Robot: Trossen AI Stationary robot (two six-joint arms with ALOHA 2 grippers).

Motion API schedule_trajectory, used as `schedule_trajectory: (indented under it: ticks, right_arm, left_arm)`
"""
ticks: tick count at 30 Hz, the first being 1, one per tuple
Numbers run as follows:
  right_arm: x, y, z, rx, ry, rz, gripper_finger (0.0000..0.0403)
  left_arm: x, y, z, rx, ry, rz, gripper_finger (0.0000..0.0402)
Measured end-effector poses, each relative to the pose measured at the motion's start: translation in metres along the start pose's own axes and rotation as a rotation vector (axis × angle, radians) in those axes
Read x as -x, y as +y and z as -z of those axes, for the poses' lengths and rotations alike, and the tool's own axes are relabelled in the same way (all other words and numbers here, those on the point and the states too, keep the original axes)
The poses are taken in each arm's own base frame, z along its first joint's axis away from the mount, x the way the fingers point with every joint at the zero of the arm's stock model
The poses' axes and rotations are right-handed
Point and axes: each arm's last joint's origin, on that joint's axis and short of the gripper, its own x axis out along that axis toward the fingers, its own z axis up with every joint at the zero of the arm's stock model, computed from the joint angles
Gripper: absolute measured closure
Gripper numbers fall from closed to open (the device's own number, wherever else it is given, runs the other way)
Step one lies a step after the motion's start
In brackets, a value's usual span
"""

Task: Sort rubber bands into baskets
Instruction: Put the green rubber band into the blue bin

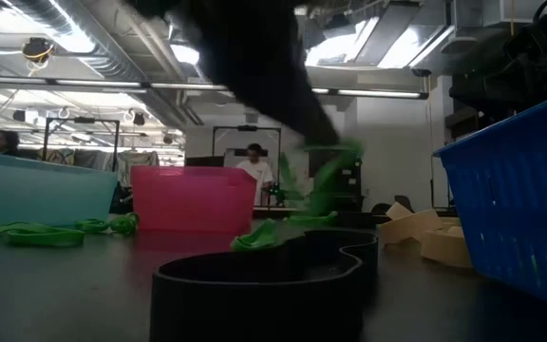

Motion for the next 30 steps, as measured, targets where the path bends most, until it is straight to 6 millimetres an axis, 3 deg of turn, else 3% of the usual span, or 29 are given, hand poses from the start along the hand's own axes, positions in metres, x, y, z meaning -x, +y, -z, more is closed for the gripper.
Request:
schedule_trajectory:
  ticks: [4,19,23,30]
  right_arm:
    - [0.0,0.0,0.0,0.0,0.0,0.0,0.0384]
    - [0.0,0.0,0.0,0.0,0.0,0.0,0.0384]
    - [0.0,0.0,0.0,0.0,0.0,0.0,0.0384]
    - [0.0,0.0,0.0,0.0,0.0,0.0,0.0384]
  left_arm:
    - [0.012,0.0,-0.012,0.008,-0.083,0.005,0.0401]
    - [0.025,-0.02,-0.044,0.011,-0.442,0.098,0.0401]
    - [0.018,-0.03,-0.047,0.007,-0.534,0.124,0.0401]
    - [-0.011,-0.035,-0.038,0.013,-0.586,0.132,0.0401]
